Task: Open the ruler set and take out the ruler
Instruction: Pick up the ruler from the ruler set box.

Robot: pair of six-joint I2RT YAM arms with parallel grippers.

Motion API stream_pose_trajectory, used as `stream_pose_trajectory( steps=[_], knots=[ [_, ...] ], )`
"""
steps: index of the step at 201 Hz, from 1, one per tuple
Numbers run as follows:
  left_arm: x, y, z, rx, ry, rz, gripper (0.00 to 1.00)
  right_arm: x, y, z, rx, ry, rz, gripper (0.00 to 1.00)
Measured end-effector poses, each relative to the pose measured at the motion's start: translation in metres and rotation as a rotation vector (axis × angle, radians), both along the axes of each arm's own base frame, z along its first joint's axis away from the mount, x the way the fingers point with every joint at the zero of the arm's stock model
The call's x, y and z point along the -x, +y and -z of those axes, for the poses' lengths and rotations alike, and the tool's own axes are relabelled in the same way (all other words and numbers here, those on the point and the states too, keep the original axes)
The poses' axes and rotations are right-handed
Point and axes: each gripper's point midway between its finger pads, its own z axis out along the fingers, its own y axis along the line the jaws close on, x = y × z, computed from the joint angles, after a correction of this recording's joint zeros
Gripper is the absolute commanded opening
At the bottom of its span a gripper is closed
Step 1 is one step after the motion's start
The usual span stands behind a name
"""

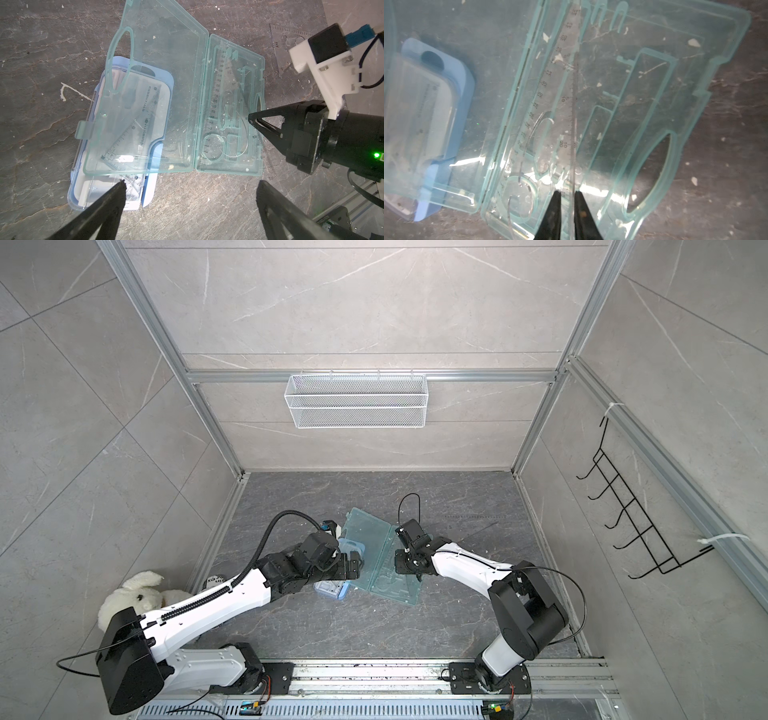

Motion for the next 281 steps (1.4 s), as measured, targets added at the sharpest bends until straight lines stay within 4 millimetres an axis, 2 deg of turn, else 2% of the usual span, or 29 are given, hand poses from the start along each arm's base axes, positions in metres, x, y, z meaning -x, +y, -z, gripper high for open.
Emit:
stream_pose_trajectory(
  steps=[62, 234, 281],
  knots=[
    [0.000, 0.000, 0.000, -0.002, -0.002, -0.003, 1.00, 0.002, 0.017, -0.008, -0.099, 0.015, -0.023, 0.20],
    [-0.001, 0.001, 0.000, -0.004, -0.005, -0.003, 1.00, 0.008, 0.045, -0.020, -0.252, 0.058, -0.037, 0.24],
    [-0.001, 0.001, 0.000, -0.005, -0.006, -0.001, 1.00, 0.003, 0.062, -0.036, -0.292, 0.037, -0.057, 0.24]
  ],
)
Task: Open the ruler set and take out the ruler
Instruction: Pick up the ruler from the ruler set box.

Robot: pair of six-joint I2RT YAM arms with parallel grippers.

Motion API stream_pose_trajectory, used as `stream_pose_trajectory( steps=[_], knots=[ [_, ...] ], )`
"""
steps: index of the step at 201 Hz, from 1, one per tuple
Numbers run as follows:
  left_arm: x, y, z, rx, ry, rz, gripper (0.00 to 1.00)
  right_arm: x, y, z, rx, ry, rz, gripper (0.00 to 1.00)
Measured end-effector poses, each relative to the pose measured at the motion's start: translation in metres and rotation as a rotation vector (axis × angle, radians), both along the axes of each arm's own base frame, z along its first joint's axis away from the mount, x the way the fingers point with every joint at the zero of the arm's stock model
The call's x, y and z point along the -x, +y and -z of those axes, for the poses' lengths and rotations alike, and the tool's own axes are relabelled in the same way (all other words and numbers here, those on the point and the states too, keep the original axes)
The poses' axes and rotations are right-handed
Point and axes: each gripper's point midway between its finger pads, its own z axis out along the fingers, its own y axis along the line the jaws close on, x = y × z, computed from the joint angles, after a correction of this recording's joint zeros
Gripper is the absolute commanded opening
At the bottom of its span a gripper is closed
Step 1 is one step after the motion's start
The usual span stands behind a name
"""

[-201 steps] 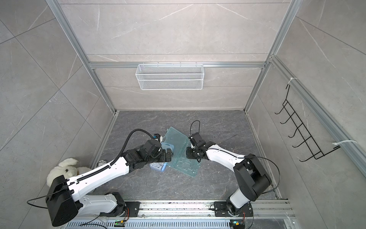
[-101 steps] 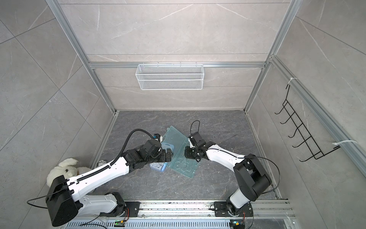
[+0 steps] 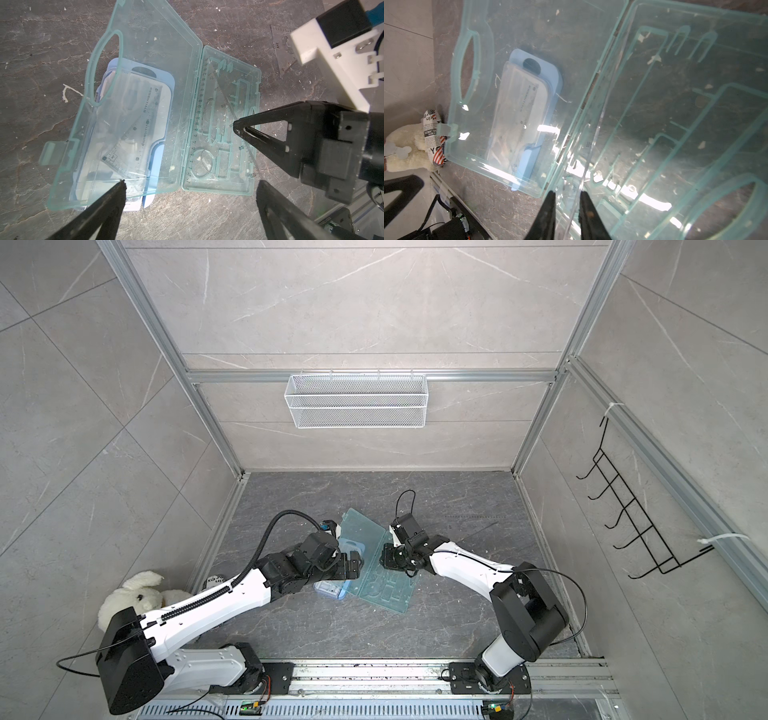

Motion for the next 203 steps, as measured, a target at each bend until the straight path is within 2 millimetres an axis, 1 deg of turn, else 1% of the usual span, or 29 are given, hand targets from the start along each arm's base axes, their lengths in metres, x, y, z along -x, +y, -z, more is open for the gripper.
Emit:
stream_pose_trajectory(
  steps=[43, 77, 105, 160, 203],
  knots=[
    [0.001, 0.001, 0.002, -0.009, 0.000, 0.005, 0.99, -0.009, 0.016, -0.008, -0.020, -0.018, -0.019, 0.24],
    [0.002, 0.006, 0.003, -0.018, -0.010, 0.000, 1.00, -0.010, 0.024, -0.003, -0.015, -0.008, -0.033, 0.24],
    [0.002, 0.008, 0.001, -0.018, -0.023, -0.002, 0.99, -0.011, 0.027, -0.003, -0.003, -0.013, -0.035, 0.25],
    [0.002, 0.009, 0.003, -0.020, -0.021, -0.002, 1.00, -0.009, 0.032, -0.004, 0.023, -0.009, -0.044, 0.25],
    [0.005, 0.012, 0.007, -0.027, -0.016, -0.003, 0.99, -0.005, 0.026, -0.003, 0.069, 0.004, -0.047, 0.26]
  ],
)
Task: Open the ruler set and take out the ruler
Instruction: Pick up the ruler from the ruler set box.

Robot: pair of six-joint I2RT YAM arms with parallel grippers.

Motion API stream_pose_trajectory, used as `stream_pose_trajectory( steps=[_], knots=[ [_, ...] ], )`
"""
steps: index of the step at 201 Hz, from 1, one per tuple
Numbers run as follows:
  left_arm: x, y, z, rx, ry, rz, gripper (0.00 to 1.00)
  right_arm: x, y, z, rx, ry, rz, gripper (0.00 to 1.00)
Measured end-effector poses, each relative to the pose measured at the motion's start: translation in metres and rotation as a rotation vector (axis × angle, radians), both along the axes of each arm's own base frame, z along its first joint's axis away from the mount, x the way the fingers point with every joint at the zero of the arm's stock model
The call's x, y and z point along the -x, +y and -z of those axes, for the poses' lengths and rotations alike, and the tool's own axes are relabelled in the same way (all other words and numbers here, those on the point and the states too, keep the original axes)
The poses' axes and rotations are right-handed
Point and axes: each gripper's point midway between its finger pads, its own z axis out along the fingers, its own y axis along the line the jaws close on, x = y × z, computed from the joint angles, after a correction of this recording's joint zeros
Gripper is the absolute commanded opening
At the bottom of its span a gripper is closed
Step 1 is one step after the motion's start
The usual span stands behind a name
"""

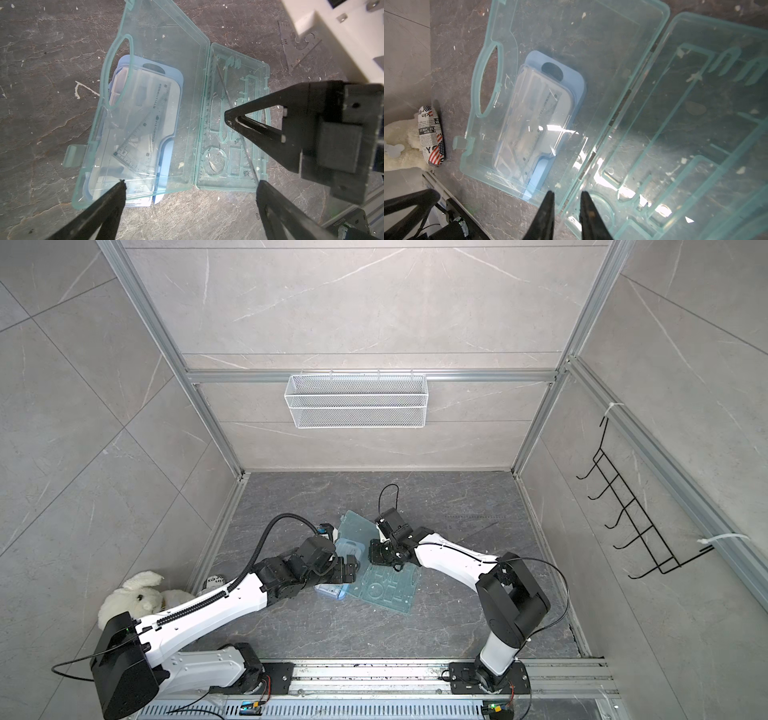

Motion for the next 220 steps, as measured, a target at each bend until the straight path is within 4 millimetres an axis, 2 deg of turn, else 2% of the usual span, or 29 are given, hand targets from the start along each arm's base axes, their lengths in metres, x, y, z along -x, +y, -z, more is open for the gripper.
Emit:
stream_pose_trajectory(
  steps=[73, 105, 177, 220],
  knots=[
    [0.001, 0.001, 0.002, -0.002, 0.003, -0.001, 1.00, 0.005, -0.013, -0.005, 0.087, 0.030, 0.006, 0.25],
    [0.001, 0.001, 0.002, -0.002, 0.003, -0.001, 0.99, 0.008, -0.019, -0.001, 0.117, 0.048, 0.010, 0.25],
    [0.001, 0.001, 0.002, -0.002, 0.003, -0.001, 0.99, 0.012, -0.019, 0.006, 0.126, 0.075, 0.007, 0.23],
    [0.001, 0.001, 0.002, -0.002, 0.003, -0.001, 0.99, 0.016, -0.016, 0.011, 0.120, 0.083, 0.010, 0.17]
  ],
)
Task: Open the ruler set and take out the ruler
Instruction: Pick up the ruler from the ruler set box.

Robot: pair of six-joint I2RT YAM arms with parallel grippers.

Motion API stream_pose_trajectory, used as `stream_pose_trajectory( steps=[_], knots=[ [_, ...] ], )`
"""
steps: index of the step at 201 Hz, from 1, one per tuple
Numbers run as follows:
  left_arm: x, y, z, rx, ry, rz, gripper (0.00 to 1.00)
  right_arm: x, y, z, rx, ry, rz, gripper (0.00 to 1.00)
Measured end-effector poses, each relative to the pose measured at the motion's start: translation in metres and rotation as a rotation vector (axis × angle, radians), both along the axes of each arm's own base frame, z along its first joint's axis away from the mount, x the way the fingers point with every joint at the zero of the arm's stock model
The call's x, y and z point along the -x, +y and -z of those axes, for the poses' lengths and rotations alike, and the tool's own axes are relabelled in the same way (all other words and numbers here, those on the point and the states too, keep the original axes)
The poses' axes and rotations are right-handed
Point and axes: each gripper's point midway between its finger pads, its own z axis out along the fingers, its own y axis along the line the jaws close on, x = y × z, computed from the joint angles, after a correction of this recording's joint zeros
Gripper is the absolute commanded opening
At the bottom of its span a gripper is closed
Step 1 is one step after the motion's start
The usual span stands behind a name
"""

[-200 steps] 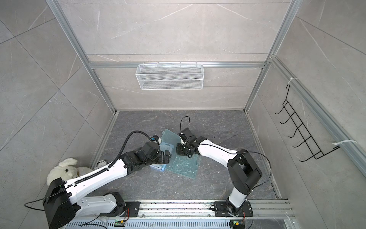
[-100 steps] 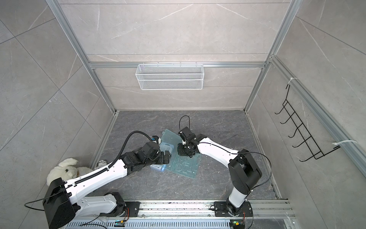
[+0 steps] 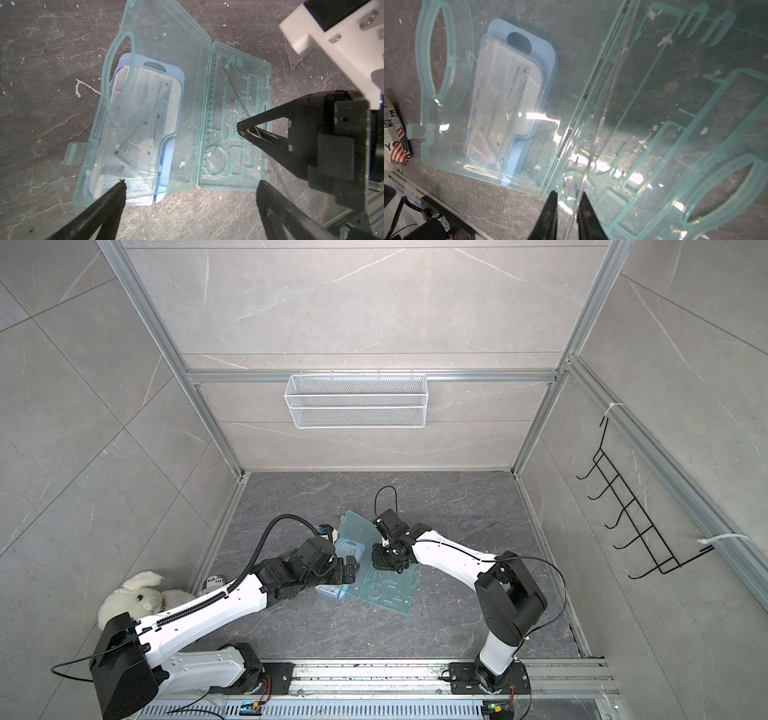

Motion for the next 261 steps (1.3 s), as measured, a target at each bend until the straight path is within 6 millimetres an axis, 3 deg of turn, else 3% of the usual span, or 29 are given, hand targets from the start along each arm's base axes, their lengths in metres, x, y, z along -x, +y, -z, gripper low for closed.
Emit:
stream_pose_trajectory(
  steps=[61, 123, 156, 183, 214, 233, 261],
  knots=[
    [0.000, 0.000, 0.001, -0.001, 0.001, 0.000, 0.99, 0.001, 0.004, 0.002, -0.025, 0.009, 0.032, 0.05],
    [0.001, 0.001, 0.002, -0.003, 0.000, -0.001, 0.99, 0.002, 0.006, 0.001, -0.026, 0.004, 0.026, 0.03],
    [0.001, 0.001, 0.001, -0.008, -0.001, 0.003, 0.99, -0.002, -0.008, -0.011, -0.012, -0.017, 0.051, 0.02],
    [-0.002, -0.002, -0.010, -0.002, -0.025, 0.017, 0.99, -0.023, -0.043, -0.033, -0.023, -0.059, 0.140, 0.01],
    [-0.007, -0.013, -0.033, -0.006, -0.084, 0.055, 1.00, -0.053, -0.106, -0.058, -0.030, -0.133, 0.299, 0.01],
    [-0.010, -0.026, -0.045, -0.007, -0.115, 0.087, 0.99, -0.058, -0.145, -0.058, -0.005, -0.148, 0.394, 0.02],
    [-0.014, -0.043, -0.048, -0.017, -0.126, 0.125, 0.99, -0.050, -0.205, -0.039, 0.053, -0.125, 0.547, 0.01]
  ],
)
